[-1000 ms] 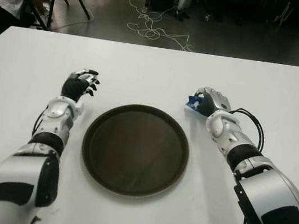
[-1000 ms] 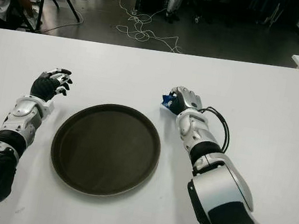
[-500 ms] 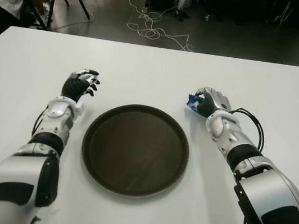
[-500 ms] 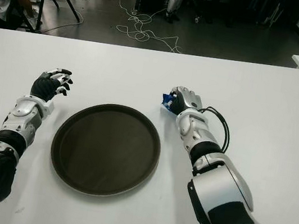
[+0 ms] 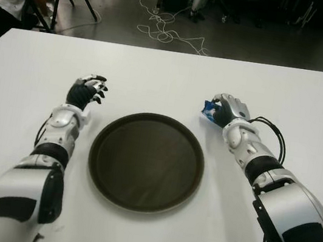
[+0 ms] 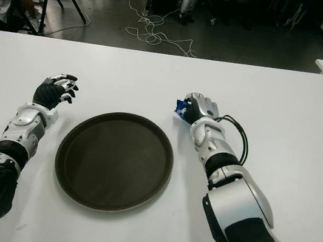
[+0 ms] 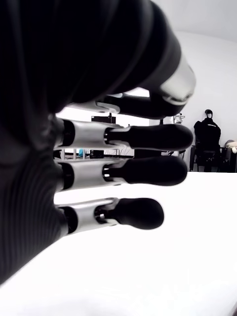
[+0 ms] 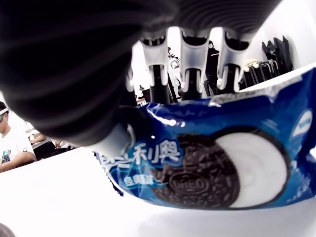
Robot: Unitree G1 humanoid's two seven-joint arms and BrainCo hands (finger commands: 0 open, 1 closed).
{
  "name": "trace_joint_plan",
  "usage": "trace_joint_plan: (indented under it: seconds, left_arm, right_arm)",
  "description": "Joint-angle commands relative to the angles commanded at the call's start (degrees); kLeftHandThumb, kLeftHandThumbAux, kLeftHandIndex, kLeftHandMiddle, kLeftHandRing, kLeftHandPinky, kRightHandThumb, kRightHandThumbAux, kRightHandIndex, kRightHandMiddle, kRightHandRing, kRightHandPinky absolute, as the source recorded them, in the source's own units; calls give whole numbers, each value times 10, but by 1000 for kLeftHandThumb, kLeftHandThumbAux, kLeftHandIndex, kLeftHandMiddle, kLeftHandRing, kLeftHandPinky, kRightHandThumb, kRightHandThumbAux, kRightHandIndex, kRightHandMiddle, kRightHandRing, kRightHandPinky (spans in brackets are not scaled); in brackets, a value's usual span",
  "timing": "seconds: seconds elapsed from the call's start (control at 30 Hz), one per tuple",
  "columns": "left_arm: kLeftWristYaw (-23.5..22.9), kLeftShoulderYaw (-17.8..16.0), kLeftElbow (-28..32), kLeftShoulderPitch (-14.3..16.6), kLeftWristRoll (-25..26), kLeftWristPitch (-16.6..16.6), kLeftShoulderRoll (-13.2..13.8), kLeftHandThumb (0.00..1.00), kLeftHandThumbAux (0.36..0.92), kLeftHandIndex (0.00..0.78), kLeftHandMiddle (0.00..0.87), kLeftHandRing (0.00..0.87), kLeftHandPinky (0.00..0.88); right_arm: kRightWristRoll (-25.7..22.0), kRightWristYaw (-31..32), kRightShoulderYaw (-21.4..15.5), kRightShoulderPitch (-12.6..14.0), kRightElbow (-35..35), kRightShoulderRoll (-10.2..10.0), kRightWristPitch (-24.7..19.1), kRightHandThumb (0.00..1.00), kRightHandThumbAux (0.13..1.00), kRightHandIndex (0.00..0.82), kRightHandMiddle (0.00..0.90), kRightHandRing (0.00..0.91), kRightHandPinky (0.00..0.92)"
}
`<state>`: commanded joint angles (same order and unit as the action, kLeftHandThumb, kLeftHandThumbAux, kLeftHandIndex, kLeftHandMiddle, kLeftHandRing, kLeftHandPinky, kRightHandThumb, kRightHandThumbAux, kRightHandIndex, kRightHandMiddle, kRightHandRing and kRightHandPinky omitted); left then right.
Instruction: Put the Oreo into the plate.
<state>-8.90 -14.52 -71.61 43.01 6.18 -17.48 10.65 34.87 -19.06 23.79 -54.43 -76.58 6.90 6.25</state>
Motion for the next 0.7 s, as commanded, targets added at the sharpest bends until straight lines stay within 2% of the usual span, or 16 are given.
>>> trace_joint_plan:
  seconds: [0.23, 0.7]
  left_arm:
    - [1, 1, 0, 0, -1, -1, 0, 696, 716, 425, 587, 621, 661]
    - [7, 6, 0, 0, -7, -4, -1, 697, 715, 426, 591, 622, 654]
  right_arm:
    - [1, -8, 1, -2, 4, -1, 4, 702, 728, 415, 339, 341, 417]
    - [-4, -11, -4, -5, 8, -4, 6, 701, 729, 418, 482, 472, 517]
